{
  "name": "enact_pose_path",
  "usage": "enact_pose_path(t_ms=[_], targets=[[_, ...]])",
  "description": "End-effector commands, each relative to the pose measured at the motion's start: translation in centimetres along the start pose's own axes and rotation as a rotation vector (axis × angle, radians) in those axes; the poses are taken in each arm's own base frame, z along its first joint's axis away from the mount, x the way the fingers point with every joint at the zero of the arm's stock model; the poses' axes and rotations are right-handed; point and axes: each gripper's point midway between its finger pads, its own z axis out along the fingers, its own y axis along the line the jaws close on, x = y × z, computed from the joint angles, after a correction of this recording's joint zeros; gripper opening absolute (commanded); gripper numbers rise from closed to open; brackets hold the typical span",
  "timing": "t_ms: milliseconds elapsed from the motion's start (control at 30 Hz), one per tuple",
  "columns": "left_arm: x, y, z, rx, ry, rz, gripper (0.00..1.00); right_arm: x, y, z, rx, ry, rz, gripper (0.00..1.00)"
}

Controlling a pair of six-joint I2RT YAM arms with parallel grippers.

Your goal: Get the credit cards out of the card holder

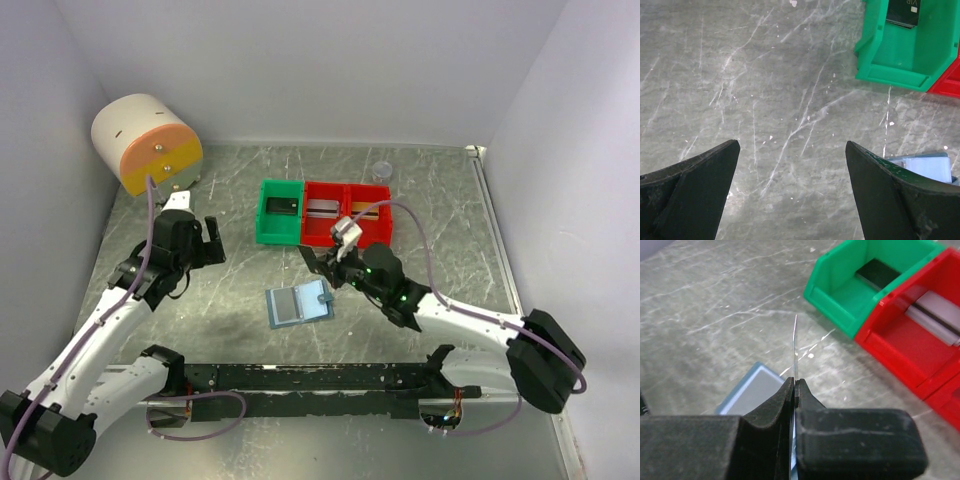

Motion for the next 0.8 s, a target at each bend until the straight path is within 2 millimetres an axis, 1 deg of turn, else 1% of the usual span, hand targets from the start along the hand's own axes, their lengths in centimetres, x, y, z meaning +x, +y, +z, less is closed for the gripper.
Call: enact_pose_path(t_ms=[0, 100, 200, 233, 267, 333, 467, 533, 667, 767], targets=[[-1.5, 1.2, -0.5, -0.048, -0.086, 0.006, 1.0, -2.6, -1.6, 2.4, 0.065, 0.029, -0.216, 0.0], [-1.6, 1.2, -0.9, -0.037, -0.099, -0.001, 1.0, -4.0, -3.3, 4.7, 0.141, 0.054, -0.286, 0.0], [-1.7, 1.2, -1.2, -0.025, -0.114, -0.005, 1.0, -5.3, -4.1, 7.3, 0.137, 0.096, -0.372, 0.0], [-1.8, 1.4, -1.2, -0.035, -0.121, -0.009, 1.0, -5.4, -4.3, 8.1, 0.14, 0.13, -0.389, 0.0], [-1.9, 1.6, -1.3, -0.046, -0.124, -0.009, 1.0, -6.2, -4.5, 8.9, 0.146, 0.146, -0.406, 0.0], [-2.0, 1.9, -1.5, -0.064, -0.126, -0.013, 1.0, -5.9, -5.3, 10.4, 0.17, 0.202, -0.448, 0.0], [-2.2, 2.0, -1.6, -0.069, -0.132, -0.009, 1.0, -6.4, -6.6, 12.3, 0.197, 0.213, -0.592, 0.0], [-2.3, 1.8, -1.7, -0.057, -0.136, -0.006, 1.0, -6.9, -6.9, 13.7, 0.184, 0.227, -0.658, 0.0], [-2.5, 1.8, -1.9, -0.052, -0.144, -0.008, 1.0, -6.4, -7.3, 16.6, 0.147, 0.282, -0.713, 0.0], [-2.7, 2.1, -2.2, -0.065, -0.158, -0.018, 1.0, -6.2, -7.2, 18.2, 0.119, 0.286, -0.735, 0.0]])
